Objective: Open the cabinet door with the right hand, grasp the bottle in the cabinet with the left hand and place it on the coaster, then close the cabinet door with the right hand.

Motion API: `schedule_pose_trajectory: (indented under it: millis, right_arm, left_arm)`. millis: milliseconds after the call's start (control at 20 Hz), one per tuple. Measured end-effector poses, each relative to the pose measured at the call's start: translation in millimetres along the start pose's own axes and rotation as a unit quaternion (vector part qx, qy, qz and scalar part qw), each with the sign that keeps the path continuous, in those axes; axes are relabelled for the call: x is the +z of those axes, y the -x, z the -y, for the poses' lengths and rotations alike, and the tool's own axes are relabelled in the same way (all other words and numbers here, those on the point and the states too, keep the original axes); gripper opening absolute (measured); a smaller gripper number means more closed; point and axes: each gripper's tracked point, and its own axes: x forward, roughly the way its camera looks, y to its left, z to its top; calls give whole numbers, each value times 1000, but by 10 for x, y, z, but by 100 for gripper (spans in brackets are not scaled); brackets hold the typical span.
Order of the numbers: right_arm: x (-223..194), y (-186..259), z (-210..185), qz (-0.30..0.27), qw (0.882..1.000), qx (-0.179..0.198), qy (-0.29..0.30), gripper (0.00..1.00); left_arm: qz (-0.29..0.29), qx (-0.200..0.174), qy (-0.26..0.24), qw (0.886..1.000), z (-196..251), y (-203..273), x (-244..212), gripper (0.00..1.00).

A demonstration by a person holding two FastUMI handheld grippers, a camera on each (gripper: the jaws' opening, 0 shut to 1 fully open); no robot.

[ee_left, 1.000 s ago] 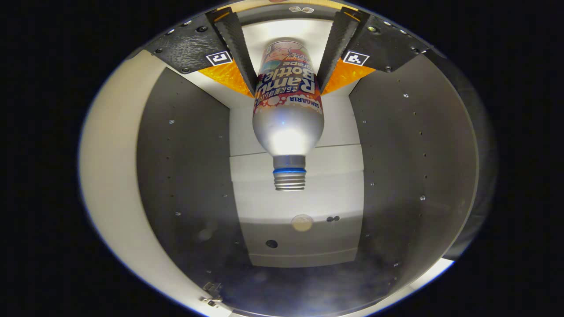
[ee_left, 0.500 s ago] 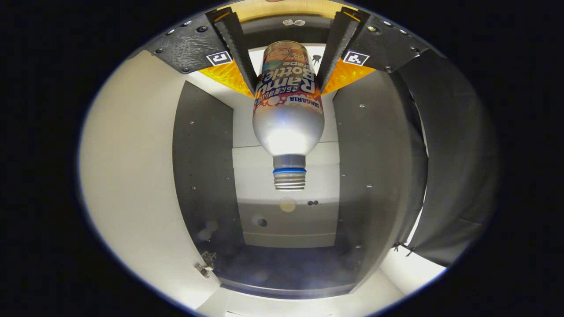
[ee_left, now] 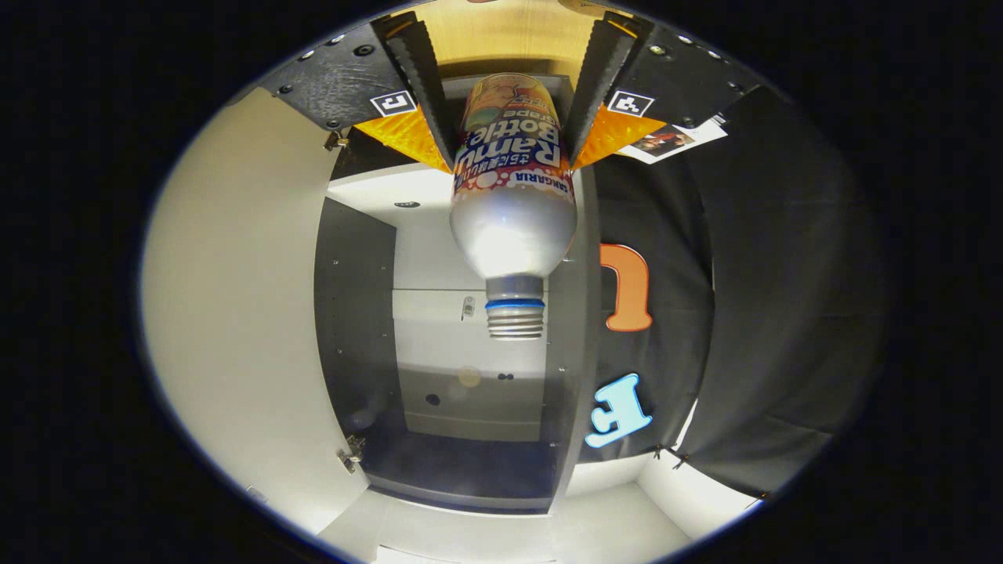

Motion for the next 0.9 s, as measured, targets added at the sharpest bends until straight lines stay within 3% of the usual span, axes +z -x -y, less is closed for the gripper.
schedule_pose_trajectory:
  millis: [300,650,800,900]
  right_arm:
    - [-380,-126,77,-36,999,26,10,99]
    - [-1152,-199,77,-111,991,38,69,99]
    - [-1463,-248,103,-143,985,42,87,96]
    - [-1623,-273,123,-160,982,47,91,100]
  left_arm:
    - [10,40,-43,998,-271,590,-278,73]
    - [-68,87,-42,993,-512,1136,-1656,73]
    - [-74,99,-44,991,-549,1217,-2008,73]
    - [-76,106,-43,990,-624,1178,-2256,73]
